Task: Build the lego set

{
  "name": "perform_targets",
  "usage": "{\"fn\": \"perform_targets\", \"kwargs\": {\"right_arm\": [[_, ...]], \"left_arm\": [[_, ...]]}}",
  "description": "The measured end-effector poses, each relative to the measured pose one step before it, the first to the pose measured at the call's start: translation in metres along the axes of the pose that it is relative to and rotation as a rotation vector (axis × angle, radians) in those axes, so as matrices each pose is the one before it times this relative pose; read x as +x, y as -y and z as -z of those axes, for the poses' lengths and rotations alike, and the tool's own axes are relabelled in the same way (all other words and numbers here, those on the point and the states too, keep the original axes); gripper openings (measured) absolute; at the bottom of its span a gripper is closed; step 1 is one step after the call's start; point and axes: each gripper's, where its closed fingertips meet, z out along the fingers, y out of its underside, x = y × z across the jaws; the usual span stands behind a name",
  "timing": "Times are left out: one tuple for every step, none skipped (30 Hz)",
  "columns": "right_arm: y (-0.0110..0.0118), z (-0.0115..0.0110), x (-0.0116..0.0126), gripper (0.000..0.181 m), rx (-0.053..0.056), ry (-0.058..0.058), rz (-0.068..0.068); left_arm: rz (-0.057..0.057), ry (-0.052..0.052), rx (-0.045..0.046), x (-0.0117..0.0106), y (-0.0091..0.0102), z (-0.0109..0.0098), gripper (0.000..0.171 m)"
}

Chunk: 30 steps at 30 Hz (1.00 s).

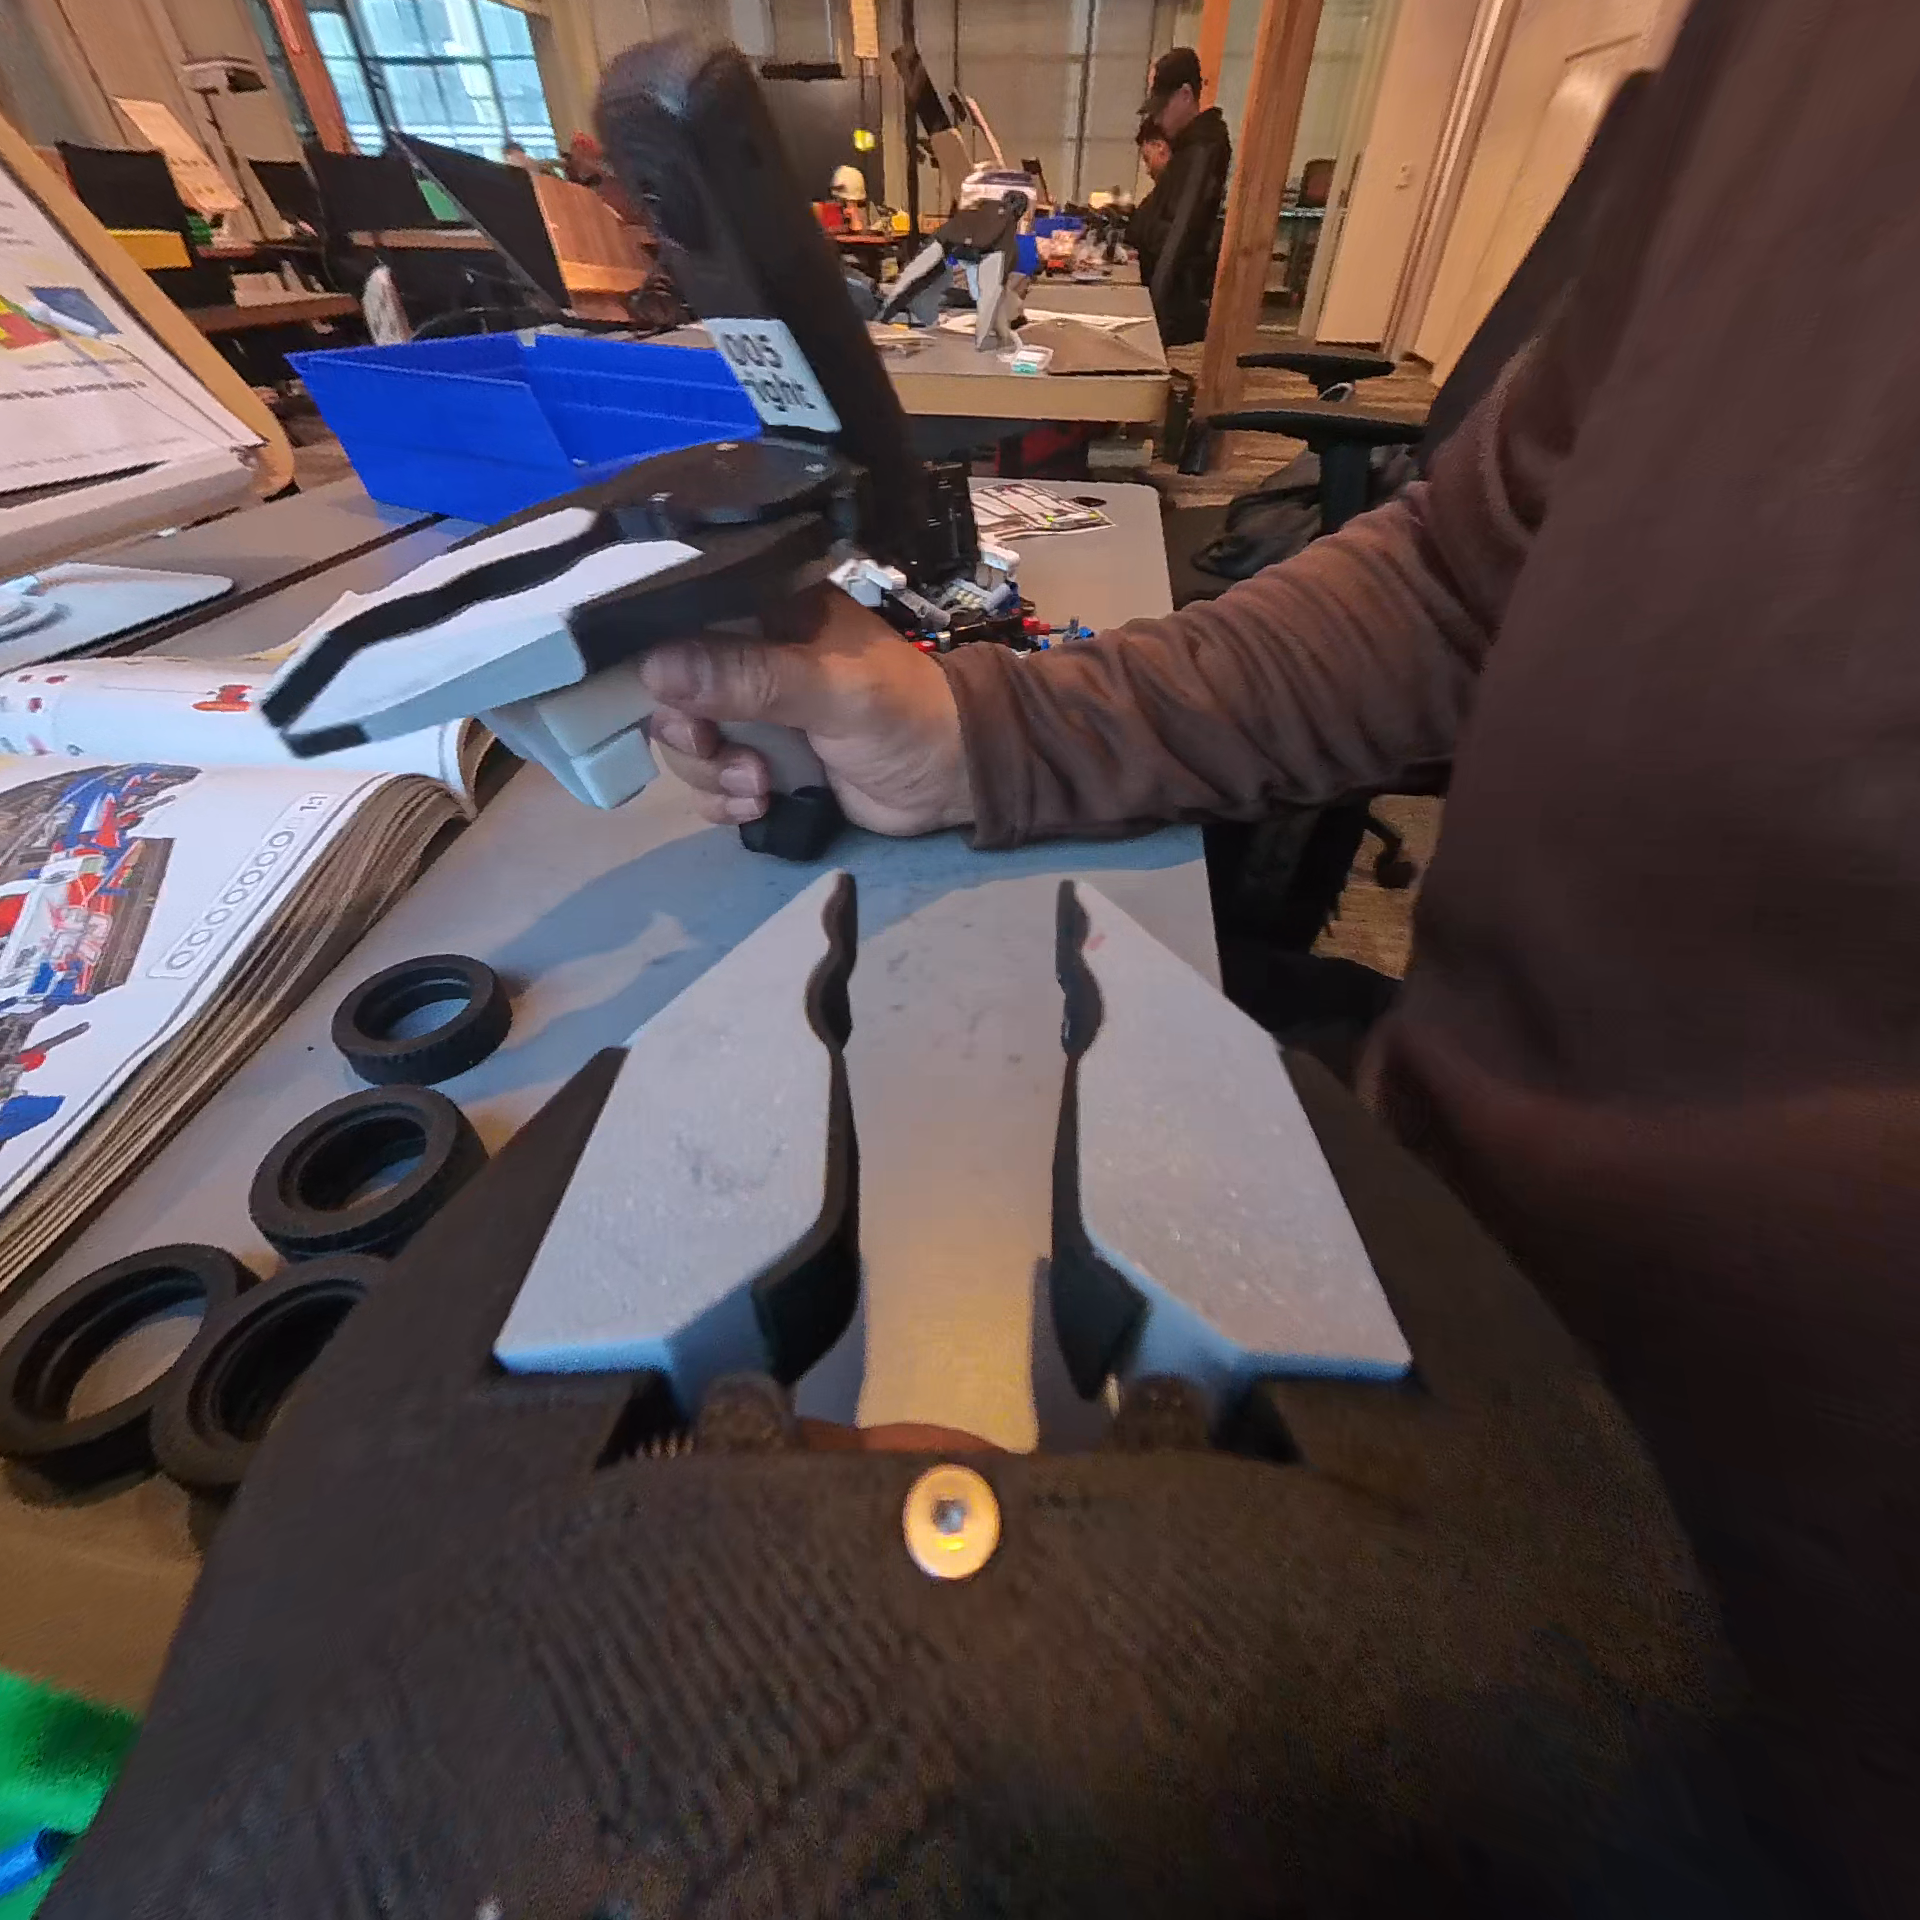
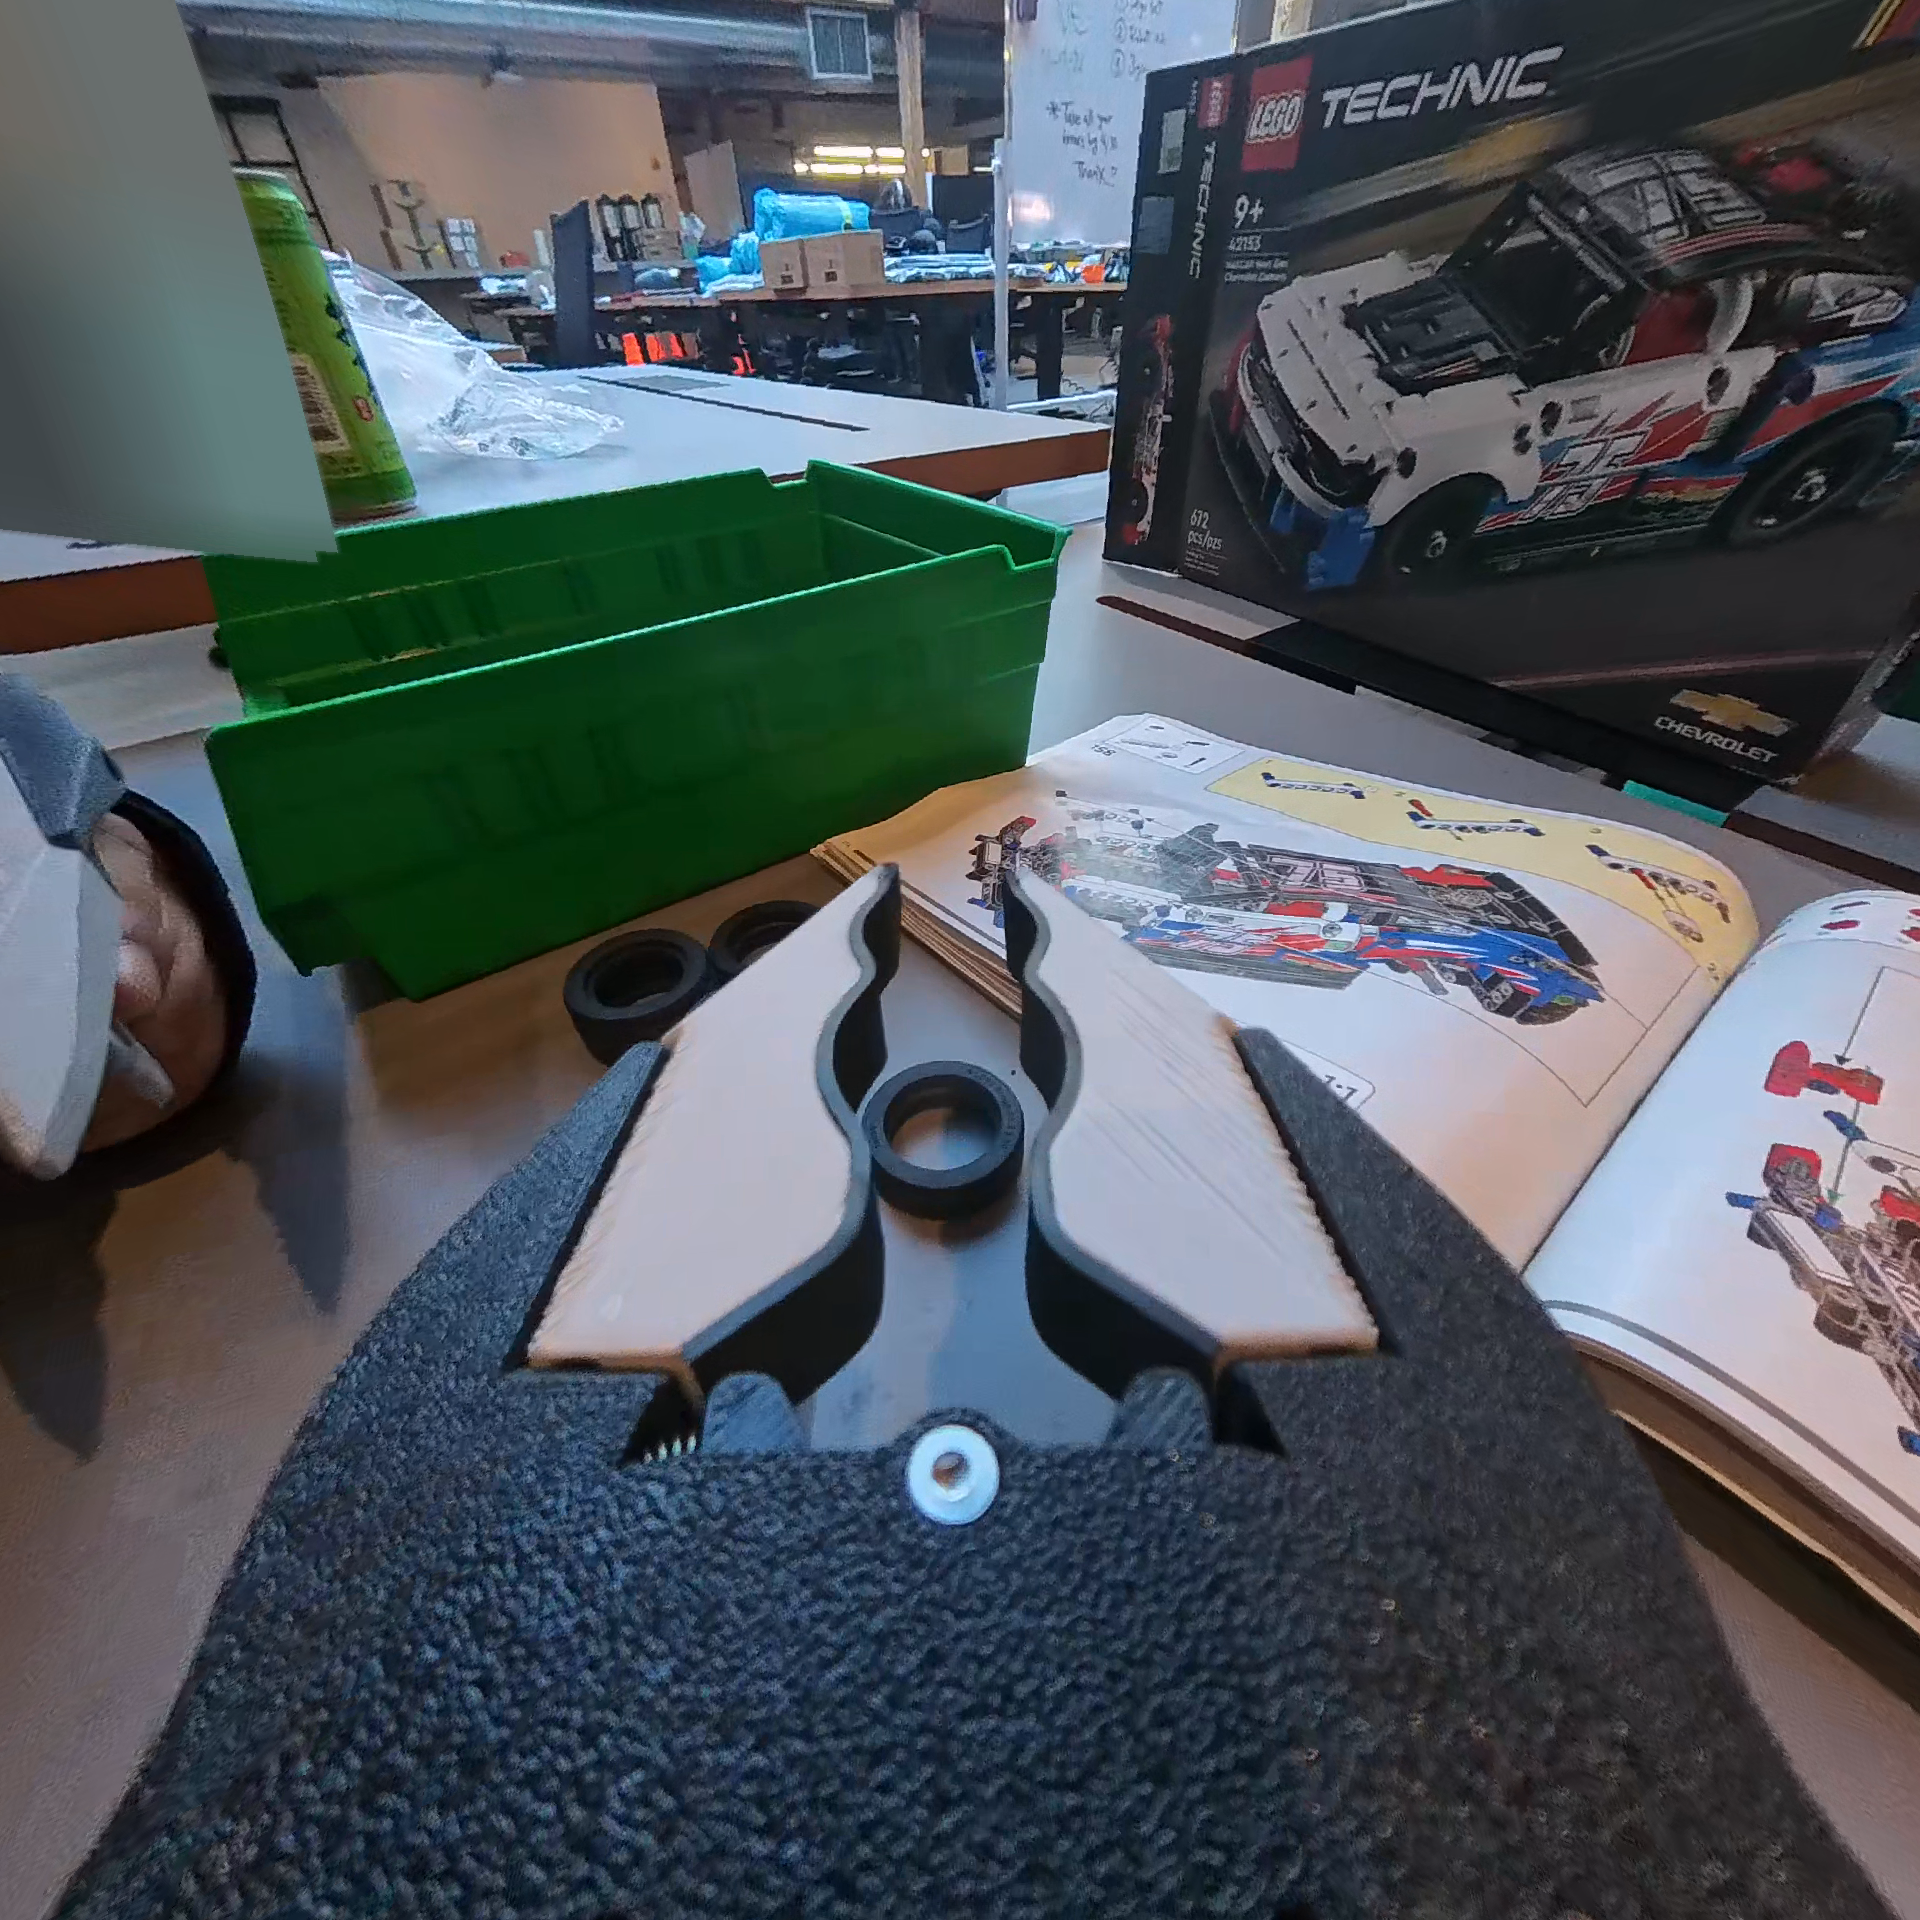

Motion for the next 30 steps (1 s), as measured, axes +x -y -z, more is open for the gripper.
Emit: {"fn": "perform_targets", "kwargs": {"right_arm": [[0.00042, 0.00056, -0.00027, 0.019, 0.0032, -0.0029, 0.0024], [-0.00012, 0.00019, -0.00071, 0.019, -0.0007, 0.0021, -0.0022], [-0.00032, 0.00010, -0.00104, 0.019, -0.0015, 0.0043, -0.0032], [-0.00017, 0.00025, -0.00132, 0.019, -0.0009, 0.0047, -0.0011], [0.00010, 0.00058, -0.00161, 0.019, 0.0009, 0.0047, 0.0010], [0.00009, 0.00093, -0.00134, 0.019, 0.0020, 0.0011, 0.0007], [0.00014, 0.00108, -0.00120, 0.018, 0.0024, 0.0001, -0.0005], [0.00021, 0.00117, -0.00114, 0.018, 0.0030, 0.0006, -0.0012], [0.00038, 0.00103, -0.00133, 0.017, 0.0033, 0.0036, -0.0017], [-0.00007, 0.00064, -0.00081, 0.017, 0.0009, 0.0027, -0.0019], [-0.00001, 0.00022, -0.00030, 0.017, 0.0001, 0.0013, -0.0018], [-0.00013, -0.00010, -0.00025, 0.016, -0.0011, 0.0022, -0.0011], [-0.00041, -0.00037, -0.00031, 0.016, -0.0036, 0.0039, -0.0017], [-0.00056, -0.00044, -0.00030, 0.016, -0.0040, 0.0036, -0.0016], [-0.00034, -0.00041, -0.00021, 0.016, -0.0030, 0.0022, -0.0005], [-0.00040, -0.00028, -0.00013, 0.016, -0.0025, 0.0011, 0.0003], [-0.00033, -0.00033, -0.00013, 0.015, -0.0028, 0.0007, 0.0001], [-0.00028, -0.00032, -0.00022, 0.015, -0.0024, 0.0008, 0.0002], [-0.00013, -0.00010, -0.00013, 0.015, -0.0011, 0.0007, 0.0007], [0.00013, 0.00005, -0.00027, 0.015, 0.0011, 0.0006, 0.0011], [0.00022, 0.00022, -0.00007, 0.014, 0.0019, 0.0004, 0.0005], [0.00019, 0.00009, 0.00006, 0.014, 0.0014, 0.0011, -0.0014], [0.00023, -0.00008, 0.00004, 0.014, 0.0014, 0.0027, -0.0036], [0.00014, -0.00024, 0.00033, 0.014, 0.0011, 0.0023, -0.0055], [0.00004, -0.00035, 0.00040, 0.014, 0.0001, 0.0021, -0.0068], [0.00023, -0.00021, 0.00043, 0.014, 0.0015, 0.0033, -0.0071], [0.00023, -0.00029, 0.00068, 0.014, 0.0014, 0.0013, -0.0069], [0.00037, -0.00026, 0.00091, 0.014, 0.0024, 0.0002, -0.0065], [0.00055, -0.00031, 0.00098, 0.014, 0.0031, -0.0014, -0.0054], [0.00035, -0.00029, 0.00092, 0.014, 0.0025, -0.0018, -0.0040]], "left_arm": [[0.0058, 0.0296, 0.00466, -0.00379, 0.00059, 0.00065, 0.036], [0.0134, 0.0224, 0.00020, -0.00212, 0.00009, 0.00079, 0.038], [0.0168, -0.0072, -0.01194, 0.00340, -0.00161, 0.00107, 0.039], [0.0169, -0.0160, -0.02325, 0.00593, -0.00264, 0.00137, 0.040], [0.0170, 0.0010, -0.02013, 0.00437, -0.00138, 0.00258, 0.043], [0.0057, 0.0130, -0.00766, 0.00364, 0.00030, 0.00467, 0.046], [-0.0076, 0.0160, -0.00571, 0.00338, 0.00082, 0.00746, 0.044], [-0.0108, 0.0216, -0.00365, 0.00175, 0.00214, 0.01029, 0.037], [-0.0111, 0.0366, -0.00200, -0.00244, 0.00367, 0.01322, 0.032], [-0.0071, 0.0635, 0.00004, -0.00985, 0.00591, 0.01602, 0.029], [-0.0005, 0.0853, 0.00515, -0.01739, 0.00848, 0.01794, 0.026], [0.0003, 0.0983, -0.00502, -0.02397, 0.00877, 0.01776, 0.019], [-0.0113, 0.0972, -0.03071, -0.02786, 0.00644, 0.01504, 0.015], [-0.0277, 0.0722, -0.06117, -0.02695, 0.00143, 0.01066, 0.013], [-0.0337, 0.0418, -0.08855, -0.02363, -0.00488, 0.00557, 0.012], [-0.0375, 0.0008, -0.10761, -0.01721, -0.01039, 0.00099, 0.015], [-0.0408, -0.0303, -0.10866, -0.01104, -0.01427, -0.00283, 0.017], [-0.0390, -0.0297, -0.11506, -0.00924, -0.01713, -0.00632, 0.017], [-0.0343, -0.0061, -0.11333, -0.01011, -0.01669, -0.00857, 0.018], [-0.0174, 0.0153, -0.09083, -0.01010, -0.01204, -0.00963, 0.018], [0.0011, -0.0033, -0.04294, -0.00422, -0.00360, -0.00931, 0.018], [0.0083, -0.0470, 0.00410, 0.00449, 0.00402, -0.00820, 0.017], [-0.0045, -0.0766, 0.02606, 0.01011, 0.00713, -0.00726, 0.015], [-0.0307, -0.0746, 0.02377, 0.01054, 0.00619, -0.00718, 0.014], [-0.0493, -0.0401, 0.01047, 0.00546, 0.00430, -0.00810, 0.015], [-0.0605, -0.0133, 0.00246, 0.00160, 0.00328, -0.00852, 0.018], [-0.0581, -0.0073, -0.00974, 0.00036, 0.00155, -0.00855, 0.019], [-0.0497, -0.0172, -0.02543, 0.00099, -0.00035, -0.00811, 0.017], [-0.0345, -0.0146, -0.03182, -0.00075, -0.00070, -0.00751, 0.017], [-0.0282, -0.0225, -0.02410, -0.00026, 0.00040, -0.00635, 0.015]]}}
